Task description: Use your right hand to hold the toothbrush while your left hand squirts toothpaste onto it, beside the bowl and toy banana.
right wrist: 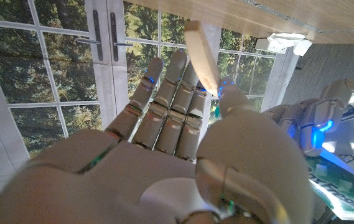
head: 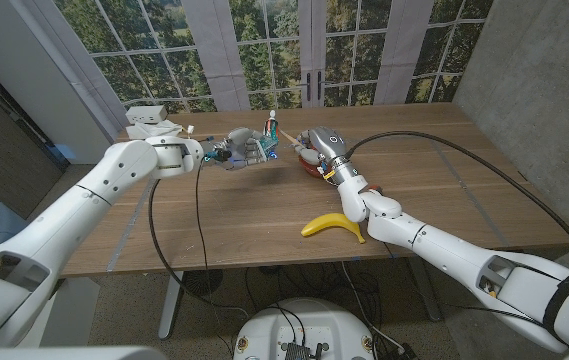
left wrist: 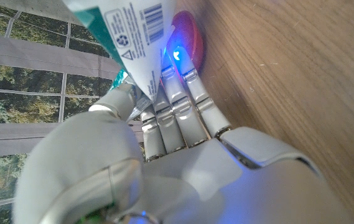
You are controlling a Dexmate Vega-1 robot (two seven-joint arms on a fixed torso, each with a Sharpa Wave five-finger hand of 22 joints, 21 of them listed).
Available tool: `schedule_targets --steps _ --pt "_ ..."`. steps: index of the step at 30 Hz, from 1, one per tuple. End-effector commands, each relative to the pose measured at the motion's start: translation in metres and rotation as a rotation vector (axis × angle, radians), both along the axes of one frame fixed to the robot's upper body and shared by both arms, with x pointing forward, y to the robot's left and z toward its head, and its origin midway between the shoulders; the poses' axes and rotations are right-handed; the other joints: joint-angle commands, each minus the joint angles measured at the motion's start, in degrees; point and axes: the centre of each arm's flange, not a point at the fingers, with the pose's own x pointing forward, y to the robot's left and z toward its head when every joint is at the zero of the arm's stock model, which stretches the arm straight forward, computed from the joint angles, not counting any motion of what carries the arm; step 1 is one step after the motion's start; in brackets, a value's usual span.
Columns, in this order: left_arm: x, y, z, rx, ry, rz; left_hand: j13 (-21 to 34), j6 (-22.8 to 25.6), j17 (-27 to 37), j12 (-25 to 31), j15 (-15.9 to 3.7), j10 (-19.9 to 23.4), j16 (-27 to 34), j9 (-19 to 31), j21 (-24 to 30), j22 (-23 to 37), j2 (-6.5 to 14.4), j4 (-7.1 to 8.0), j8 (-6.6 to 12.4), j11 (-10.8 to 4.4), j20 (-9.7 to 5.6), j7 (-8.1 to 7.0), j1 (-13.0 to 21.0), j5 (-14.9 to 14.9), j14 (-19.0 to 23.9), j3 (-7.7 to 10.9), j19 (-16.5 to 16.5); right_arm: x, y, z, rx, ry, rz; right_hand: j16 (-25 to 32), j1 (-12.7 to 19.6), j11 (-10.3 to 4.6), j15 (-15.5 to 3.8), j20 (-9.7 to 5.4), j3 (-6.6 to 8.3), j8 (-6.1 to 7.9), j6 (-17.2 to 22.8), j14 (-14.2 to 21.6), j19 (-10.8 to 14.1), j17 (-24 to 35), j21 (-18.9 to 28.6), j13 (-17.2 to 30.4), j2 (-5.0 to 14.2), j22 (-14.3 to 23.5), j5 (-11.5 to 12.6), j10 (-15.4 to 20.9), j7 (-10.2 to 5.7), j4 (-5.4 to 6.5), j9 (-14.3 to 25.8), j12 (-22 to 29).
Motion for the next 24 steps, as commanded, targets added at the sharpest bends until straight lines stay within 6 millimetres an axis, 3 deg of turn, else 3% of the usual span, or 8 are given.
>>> schedule_targets --steps 1,24 --pt "0.0047 -0.0025 0.0019 0.059 0.046 -0.048 0.03 5.73 0.20 -0.06 -5.12 3.05 0.08 0.22 0.56 0.18 0.80 0.00 0.19 -2.14 -0.77 5.42 0.95 0.29 2.63 0.11 0.25 -0.0052 0.0027 0.0052 0.013 -0.017 0.021 -0.16 2.31 -1.53 -5.06 -5.10 0.52 0.21 0.88 0.80 -0.30 0.24 0.31 0.06 1.51 0.04 0.23 1.92 0.01 -0.10 0.35 -0.28" --pt "0.0000 -0.0044 0.0040 0.026 -0.048 -0.023 0.02 5.47 0.25 -1.11 -4.86 2.08 -0.63 0.98 1.46 0.01 0.28 0.33 -0.82 -2.20 -0.42 4.72 0.30 0.32 1.51 -0.20 -1.42 0.0024 -0.0034 0.0111 0.059 0.007 0.011 -0.51 2.29 -1.61 -4.99 -4.88 0.64 0.01 0.71 0.93 -0.44 0.52 0.88 0.20 1.56 -0.01 0.17 1.71 0.09 -0.09 0.34 -0.58"
